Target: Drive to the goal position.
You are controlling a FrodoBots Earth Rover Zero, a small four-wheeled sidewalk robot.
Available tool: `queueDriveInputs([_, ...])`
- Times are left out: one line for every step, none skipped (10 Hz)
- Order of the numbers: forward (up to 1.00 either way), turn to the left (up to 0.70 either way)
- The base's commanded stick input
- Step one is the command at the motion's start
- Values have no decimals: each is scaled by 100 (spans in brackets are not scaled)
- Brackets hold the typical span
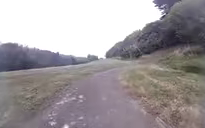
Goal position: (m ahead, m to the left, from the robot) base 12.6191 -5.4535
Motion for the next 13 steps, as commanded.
queueDriveInputs([45, 0])
queueDriveInputs([45, 0])
queueDriveInputs([45, 0])
queueDriveInputs([45, 0])
queueDriveInputs([45, 0])
queueDriveInputs([45, 0])
queueDriveInputs([45, 0])
queueDriveInputs([45, 0])
queueDriveInputs([45, 0])
queueDriveInputs([45, 0])
queueDriveInputs([45, 0])
queueDriveInputs([45, 0])
queueDriveInputs([45, 0])
